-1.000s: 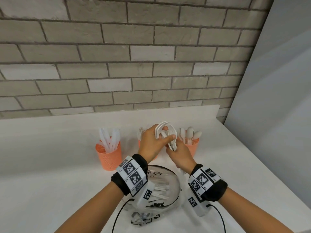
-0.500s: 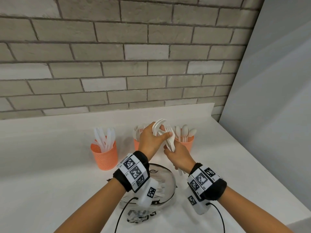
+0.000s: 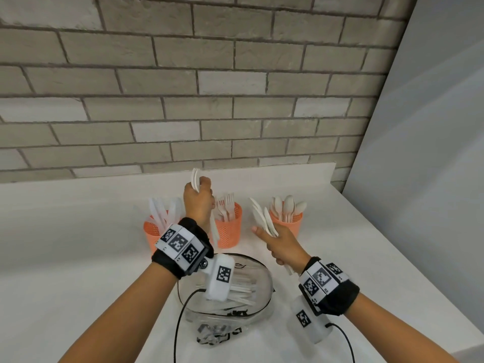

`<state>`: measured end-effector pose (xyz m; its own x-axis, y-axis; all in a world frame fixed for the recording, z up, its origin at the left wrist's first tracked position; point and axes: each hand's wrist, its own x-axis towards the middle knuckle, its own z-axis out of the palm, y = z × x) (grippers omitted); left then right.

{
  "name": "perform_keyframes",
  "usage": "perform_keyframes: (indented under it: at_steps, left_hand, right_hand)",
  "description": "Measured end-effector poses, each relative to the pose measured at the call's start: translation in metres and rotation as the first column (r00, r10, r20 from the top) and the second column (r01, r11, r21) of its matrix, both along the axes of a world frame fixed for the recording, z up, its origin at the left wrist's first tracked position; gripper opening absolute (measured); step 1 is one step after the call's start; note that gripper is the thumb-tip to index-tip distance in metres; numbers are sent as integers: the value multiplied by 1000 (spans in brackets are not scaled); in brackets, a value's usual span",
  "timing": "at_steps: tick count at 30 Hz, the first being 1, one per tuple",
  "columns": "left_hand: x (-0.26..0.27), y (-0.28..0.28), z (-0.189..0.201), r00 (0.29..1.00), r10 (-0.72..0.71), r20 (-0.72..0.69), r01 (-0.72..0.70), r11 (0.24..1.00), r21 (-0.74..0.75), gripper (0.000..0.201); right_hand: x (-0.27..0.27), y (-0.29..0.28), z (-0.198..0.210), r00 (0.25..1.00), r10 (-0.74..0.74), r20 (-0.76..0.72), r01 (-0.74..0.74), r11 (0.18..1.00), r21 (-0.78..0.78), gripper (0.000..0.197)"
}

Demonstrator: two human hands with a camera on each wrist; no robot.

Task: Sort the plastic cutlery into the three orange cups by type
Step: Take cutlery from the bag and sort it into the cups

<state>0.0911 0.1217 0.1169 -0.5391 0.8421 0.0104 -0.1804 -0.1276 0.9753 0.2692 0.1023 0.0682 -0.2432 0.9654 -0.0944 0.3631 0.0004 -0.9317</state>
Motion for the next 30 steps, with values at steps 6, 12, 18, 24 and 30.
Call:
perform_keyframes:
  at_steps: [6, 12, 18, 24, 30]
  left_hand:
    - [-1, -13, -11, 971, -232, 57, 238, 962, -134, 15]
    - [17, -18, -20, 907, -403, -120, 383, 909, -162, 28]
    - [26, -11, -18, 935, -193, -298, 167, 980, -113, 20]
    - [26, -7, -17, 890, -176, -420, 134, 983, -129, 8]
    - [24, -5, -14, 914, -301, -273, 247, 945, -216, 20]
  right_hand:
    - [4, -1, 11, 947, 92, -309, -165, 962, -219, 33]
    - [3, -6, 22, 866, 208, -456, -375, 871, -316, 38]
    - [4, -8, 20, 887, 199, -417, -319, 917, -240, 26]
    - [1, -7, 13, 962, 136, -237, -147, 989, -28, 14]
    - [1, 1, 7, 981, 113, -156, -108, 993, 42, 20]
